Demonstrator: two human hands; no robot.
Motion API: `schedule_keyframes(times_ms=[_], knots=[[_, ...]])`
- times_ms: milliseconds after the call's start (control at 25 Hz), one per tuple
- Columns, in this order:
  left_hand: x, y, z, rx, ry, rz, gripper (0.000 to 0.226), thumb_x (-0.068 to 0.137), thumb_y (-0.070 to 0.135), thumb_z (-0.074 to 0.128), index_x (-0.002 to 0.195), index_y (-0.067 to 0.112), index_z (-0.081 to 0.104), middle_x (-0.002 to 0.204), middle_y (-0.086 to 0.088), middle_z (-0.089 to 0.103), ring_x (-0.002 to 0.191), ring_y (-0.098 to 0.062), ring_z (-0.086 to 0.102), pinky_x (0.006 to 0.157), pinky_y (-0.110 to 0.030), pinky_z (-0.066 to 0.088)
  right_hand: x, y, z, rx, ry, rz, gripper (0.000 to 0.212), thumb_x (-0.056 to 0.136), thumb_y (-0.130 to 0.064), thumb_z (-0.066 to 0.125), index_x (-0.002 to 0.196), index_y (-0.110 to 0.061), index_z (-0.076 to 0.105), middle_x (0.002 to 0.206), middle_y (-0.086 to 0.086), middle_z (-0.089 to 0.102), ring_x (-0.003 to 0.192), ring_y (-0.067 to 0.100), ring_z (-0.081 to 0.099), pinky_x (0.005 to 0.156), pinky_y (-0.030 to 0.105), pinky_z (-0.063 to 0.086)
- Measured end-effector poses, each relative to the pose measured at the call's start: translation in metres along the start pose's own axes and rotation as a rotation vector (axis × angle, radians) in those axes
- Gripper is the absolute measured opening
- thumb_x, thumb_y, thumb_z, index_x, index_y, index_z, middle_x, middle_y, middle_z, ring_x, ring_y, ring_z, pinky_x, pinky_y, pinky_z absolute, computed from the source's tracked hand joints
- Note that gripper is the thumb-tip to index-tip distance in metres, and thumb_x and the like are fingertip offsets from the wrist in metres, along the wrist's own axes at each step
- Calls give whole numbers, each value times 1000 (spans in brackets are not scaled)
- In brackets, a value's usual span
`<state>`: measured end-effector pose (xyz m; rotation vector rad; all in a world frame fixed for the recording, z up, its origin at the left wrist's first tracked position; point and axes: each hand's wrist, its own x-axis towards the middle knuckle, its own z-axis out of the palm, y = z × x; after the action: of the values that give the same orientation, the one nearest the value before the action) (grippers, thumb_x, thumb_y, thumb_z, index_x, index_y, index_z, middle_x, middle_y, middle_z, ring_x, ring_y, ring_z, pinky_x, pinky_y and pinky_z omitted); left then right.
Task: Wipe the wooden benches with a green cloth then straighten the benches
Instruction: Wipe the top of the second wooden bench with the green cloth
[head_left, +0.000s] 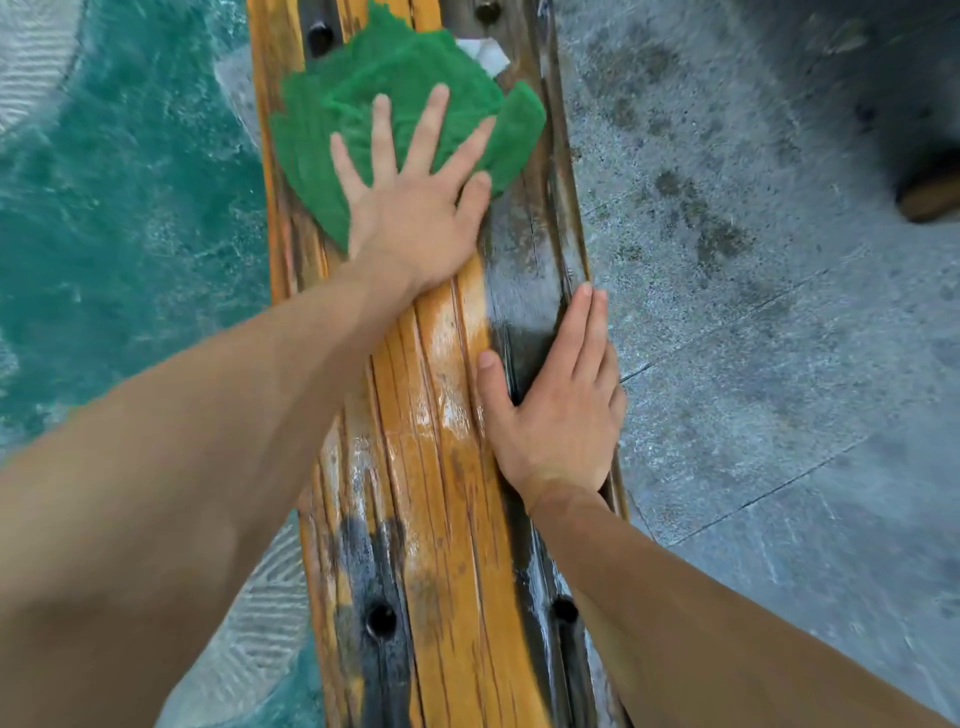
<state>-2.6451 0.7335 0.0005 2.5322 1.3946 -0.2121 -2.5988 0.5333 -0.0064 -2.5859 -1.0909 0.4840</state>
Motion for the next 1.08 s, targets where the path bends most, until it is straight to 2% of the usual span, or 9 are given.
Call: schedule_keyframes(times_ms=[160, 240, 360, 480, 600, 760, 880, 1000, 1080], knots=[[-42, 20, 17, 186, -27, 481, 53, 102, 55, 11, 155, 53, 14, 169, 10, -1, 155, -36, -4, 116, -72, 0, 2, 3, 2, 92, 64, 20, 87, 90, -71, 25, 159, -20, 7, 166, 5, 12, 140, 32, 37, 105, 53, 38], [-96, 14, 30, 216, -28, 559, 54, 102, 52, 22, 156, 47, 20, 170, 6, 2, 155, -38, -1, 117, -71, 3, 0, 5, 1, 156, 68, 21, 82, 90, -70, 25, 158, -28, 6, 167, 3, 9, 142, 30, 36, 104, 54, 38], [-173, 0, 40, 130, -46, 502, 49, 104, 52, 31, 151, 40, 36, 169, 3, 15, 154, -39, 7, 117, -71, 6, -1, 7, 1, 173, 50, -13, 76, 91, -67, 26, 157, -34, 10, 167, -2, 7, 141, 31, 35, 106, 54, 34], [-194, -22, 40, 172, -42, 367, 52, 103, 62, 24, 154, 52, 19, 169, 6, 9, 154, -41, 8, 113, -76, 8, 1, 7, 2, 147, 41, 1, 74, 91, -67, 26, 156, -34, 14, 166, -3, 11, 140, 32, 36, 107, 54, 34], [-136, -25, 30, 137, -20, 124, 53, 100, 69, 11, 151, 62, -2, 168, 12, -11, 154, -39, -9, 112, -78, -1, 2, 6, 1, 158, 11, 22, 74, 90, -68, 24, 156, -35, 14, 166, -6, 14, 143, 28, 33, 109, 53, 31], [-49, 5, 16, -3, 4, -158, 53, 102, 63, 11, 153, 57, -3, 168, 10, -16, 152, -39, -16, 111, -77, -7, 12, 2, -7, 265, -9, 127, 76, 87, -71, 17, 156, -40, 11, 163, -14, 22, 146, 16, 31, 113, 50, 31], [-86, 52, 37, 18, 5, -47, 55, 103, 59, 14, 156, 52, 0, 169, 5, -14, 153, -41, -13, 112, -76, -6, 27, 11, -11, 514, -203, 235, 79, 83, -78, 14, 153, -44, 27, 159, -20, 29, 145, 8, 32, 118, 42, 25], [-177, 87, 57, 49, -20, 81, 55, 103, 57, 20, 156, 48, 16, 170, 3, -9, 153, -41, -10, 112, -75, -1, 41, 20, -29, 881, -323, 470, 65, 89, -79, 24, 112, -41, 71, 135, -9, 62, 120, 12, 57, 110, 34, 36], [-242, 100, 69, 13, -62, 138, 51, 104, 54, 25, 154, 45, 28, 170, 2, -4, 154, -41, -7, 113, -75, 2, 43, 16, -38, 769, -355, 484, 61, 99, -67, 21, 131, -34, 61, 148, 0, 51, 130, 21, 50, 116, 36, 29]])
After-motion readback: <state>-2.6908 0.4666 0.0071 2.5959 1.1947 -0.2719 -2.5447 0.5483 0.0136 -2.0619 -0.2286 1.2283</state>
